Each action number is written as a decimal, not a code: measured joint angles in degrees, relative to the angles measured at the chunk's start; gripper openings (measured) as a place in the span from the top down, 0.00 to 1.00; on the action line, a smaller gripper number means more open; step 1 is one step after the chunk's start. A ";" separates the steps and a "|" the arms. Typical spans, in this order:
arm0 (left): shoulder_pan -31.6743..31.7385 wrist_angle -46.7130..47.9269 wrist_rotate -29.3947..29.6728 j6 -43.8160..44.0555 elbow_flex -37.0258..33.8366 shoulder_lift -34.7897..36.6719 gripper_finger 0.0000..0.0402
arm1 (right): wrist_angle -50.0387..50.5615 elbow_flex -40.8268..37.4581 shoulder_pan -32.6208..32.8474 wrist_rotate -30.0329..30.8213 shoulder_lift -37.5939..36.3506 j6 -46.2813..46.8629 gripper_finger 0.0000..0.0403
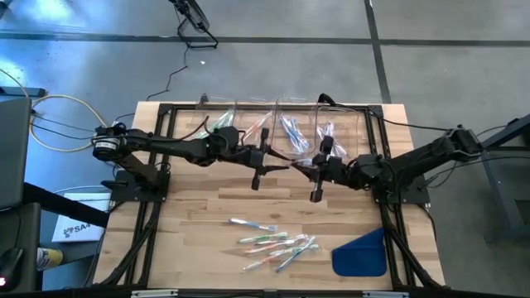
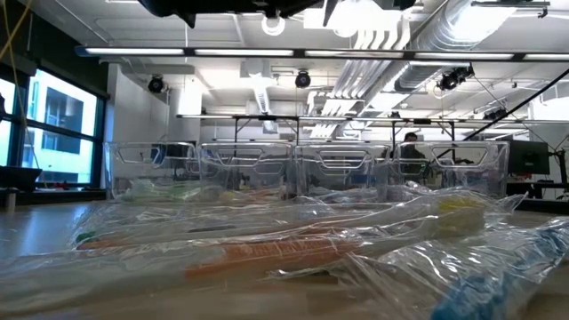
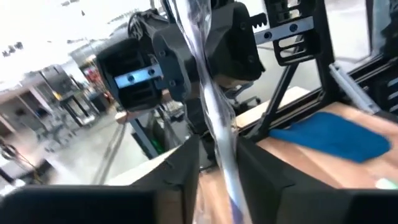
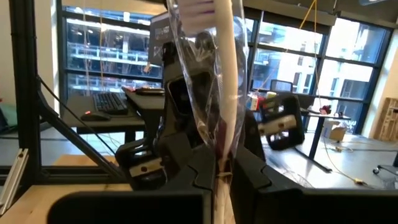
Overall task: Pick & Place Toothbrushes
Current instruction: Put the violet toothbrush into the right transparent bin
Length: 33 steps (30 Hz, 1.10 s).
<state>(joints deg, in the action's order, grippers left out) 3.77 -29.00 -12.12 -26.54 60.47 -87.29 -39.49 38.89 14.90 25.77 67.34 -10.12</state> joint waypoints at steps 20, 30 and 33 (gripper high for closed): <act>4.85 20.92 -0.92 -6.26 0.04 11.90 0.65 | 39.45 0.00 -8.70 23.78 -17.23 22.26 0.97; 4.85 23.38 -1.01 -6.22 0.04 12.98 0.65 | 60.04 0.00 -32.11 6.26 -16.88 39.92 0.97; 4.85 23.36 -1.00 -6.22 0.04 12.98 0.65 | 63.02 0.00 -38.16 1.62 -15.81 40.47 0.97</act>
<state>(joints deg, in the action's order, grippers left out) 8.62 -5.63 -13.12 -32.75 60.51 -74.30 23.53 38.89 -23.27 27.40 51.53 30.35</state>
